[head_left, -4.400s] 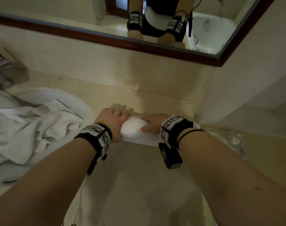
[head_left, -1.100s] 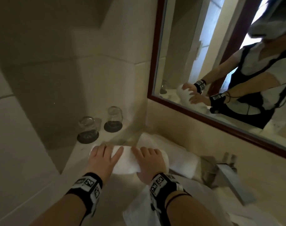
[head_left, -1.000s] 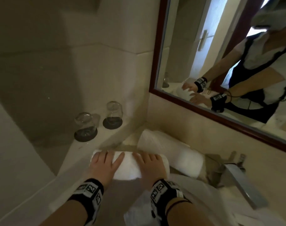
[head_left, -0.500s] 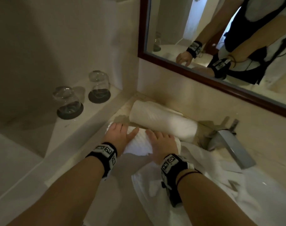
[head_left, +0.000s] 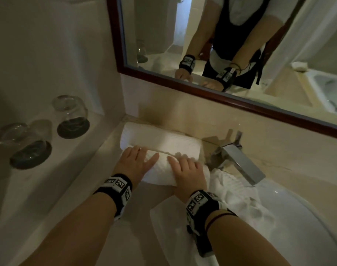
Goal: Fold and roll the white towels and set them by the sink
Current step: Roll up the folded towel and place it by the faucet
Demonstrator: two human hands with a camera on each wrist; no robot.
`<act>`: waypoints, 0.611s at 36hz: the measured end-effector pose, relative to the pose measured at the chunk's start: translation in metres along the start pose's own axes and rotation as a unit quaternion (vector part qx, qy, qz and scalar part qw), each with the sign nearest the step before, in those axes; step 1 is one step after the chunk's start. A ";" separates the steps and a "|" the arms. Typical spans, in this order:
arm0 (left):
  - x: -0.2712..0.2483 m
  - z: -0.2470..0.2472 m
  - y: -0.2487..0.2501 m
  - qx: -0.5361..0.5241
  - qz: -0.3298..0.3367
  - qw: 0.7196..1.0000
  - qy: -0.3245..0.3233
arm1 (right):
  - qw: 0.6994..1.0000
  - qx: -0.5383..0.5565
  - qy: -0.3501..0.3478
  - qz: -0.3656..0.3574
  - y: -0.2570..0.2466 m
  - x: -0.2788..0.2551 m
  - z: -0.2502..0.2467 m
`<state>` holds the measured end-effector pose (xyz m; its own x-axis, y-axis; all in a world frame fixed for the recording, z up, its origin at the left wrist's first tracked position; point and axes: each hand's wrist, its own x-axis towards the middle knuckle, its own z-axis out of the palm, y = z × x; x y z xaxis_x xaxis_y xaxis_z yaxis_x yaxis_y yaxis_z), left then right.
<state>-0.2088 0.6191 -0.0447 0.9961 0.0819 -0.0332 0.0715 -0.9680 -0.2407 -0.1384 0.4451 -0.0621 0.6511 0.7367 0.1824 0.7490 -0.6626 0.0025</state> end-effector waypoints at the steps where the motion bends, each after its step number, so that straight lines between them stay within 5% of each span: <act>1: 0.000 0.006 -0.005 0.000 -0.002 1.000 0.002 | 1.000 0.007 0.018 -0.004 -0.003 0.001 0.002; 5: -0.008 0.012 -0.008 -0.006 0.006 1.000 0.015 | 1.000 0.001 -0.008 0.003 -0.011 0.002 0.012; 9: -0.013 0.006 -0.009 -0.010 0.011 0.994 -0.108 | 0.998 -0.003 -0.058 0.002 -0.011 -0.004 0.016; 17: -0.017 -0.003 -0.055 -0.018 -0.034 0.976 -0.214 | 0.990 0.006 -0.137 0.015 -0.009 -0.004 0.013; 22: -0.008 -0.017 -0.045 0.016 -0.041 0.979 -0.201 | 0.998 0.022 -0.042 0.027 -0.008 -0.008 0.022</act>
<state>-0.2194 0.6577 -0.0177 0.8857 0.2524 -0.3896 0.1431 -0.9469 -0.2881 -0.1473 0.4473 -0.0853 0.6978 0.7096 0.0977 0.7155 -0.6969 -0.0486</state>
